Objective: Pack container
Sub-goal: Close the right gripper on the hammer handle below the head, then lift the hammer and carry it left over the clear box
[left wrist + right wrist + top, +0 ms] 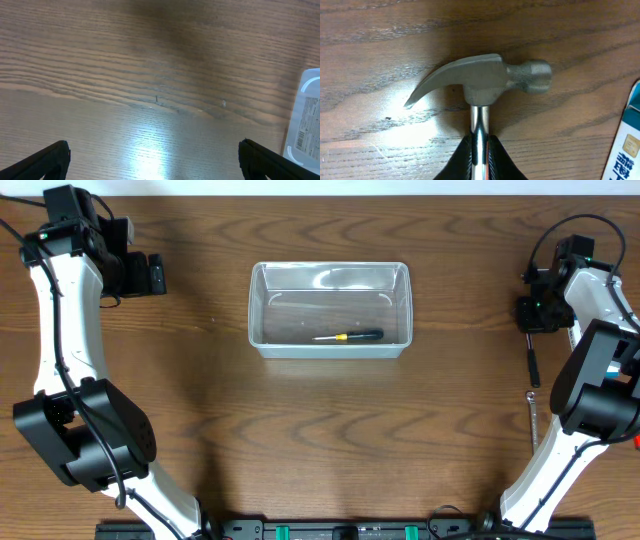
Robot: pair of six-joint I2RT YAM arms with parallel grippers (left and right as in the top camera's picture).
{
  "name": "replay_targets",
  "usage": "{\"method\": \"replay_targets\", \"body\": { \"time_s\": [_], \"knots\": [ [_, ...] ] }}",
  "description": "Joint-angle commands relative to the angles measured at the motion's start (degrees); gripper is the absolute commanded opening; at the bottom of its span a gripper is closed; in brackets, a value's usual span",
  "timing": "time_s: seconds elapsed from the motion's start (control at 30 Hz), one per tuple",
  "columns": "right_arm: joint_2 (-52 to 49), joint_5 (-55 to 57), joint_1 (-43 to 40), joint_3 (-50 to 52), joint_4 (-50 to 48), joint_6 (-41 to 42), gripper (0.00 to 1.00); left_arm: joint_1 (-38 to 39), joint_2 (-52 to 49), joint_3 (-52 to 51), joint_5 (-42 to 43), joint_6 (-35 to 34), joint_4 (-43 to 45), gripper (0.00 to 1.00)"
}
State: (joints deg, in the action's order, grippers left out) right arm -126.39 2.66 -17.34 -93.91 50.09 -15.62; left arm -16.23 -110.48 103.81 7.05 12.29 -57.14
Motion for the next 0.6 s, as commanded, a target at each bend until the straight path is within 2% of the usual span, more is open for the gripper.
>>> {"method": "replay_targets", "body": {
  "time_s": [0.0, 0.33, 0.57],
  "knots": [
    [-0.3, 0.5, 0.1, 0.4, 0.0, -0.3, 0.02, -0.1, -0.4, -0.4, -0.7, 0.5, -0.2, 0.98],
    [-0.3, 0.5, 0.1, -0.3, 0.7, 0.6, 0.01, -0.1, -0.4, -0.4, -0.7, 0.5, -0.2, 0.98],
    [-0.3, -0.1, 0.2, -6.3, 5.4, 0.6, 0.01, -0.1, -0.4, -0.4, -0.7, 0.5, -0.2, 0.98]
  ]
}}
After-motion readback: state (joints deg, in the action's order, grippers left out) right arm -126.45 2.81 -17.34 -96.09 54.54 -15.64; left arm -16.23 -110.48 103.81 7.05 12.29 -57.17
